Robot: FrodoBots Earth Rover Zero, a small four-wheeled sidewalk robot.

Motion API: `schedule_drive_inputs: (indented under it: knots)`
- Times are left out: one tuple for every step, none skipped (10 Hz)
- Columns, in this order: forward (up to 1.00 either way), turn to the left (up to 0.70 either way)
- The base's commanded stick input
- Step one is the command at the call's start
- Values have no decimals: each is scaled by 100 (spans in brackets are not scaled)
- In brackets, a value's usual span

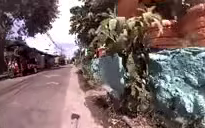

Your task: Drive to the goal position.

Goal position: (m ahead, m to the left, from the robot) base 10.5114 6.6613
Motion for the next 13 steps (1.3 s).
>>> schedule_drive_inputs:
  knots:
    - [70, 27]
    - [70, 27]
    - [70, 27]
    - [70, 27]
    - [70, 27]
    - [70, 27]
    - [70, 27]
    - [70, 27]
    - [70, 27]
    - [70, 27]
    - [70, 27]
    - [70, 27]
    - [70, 27]
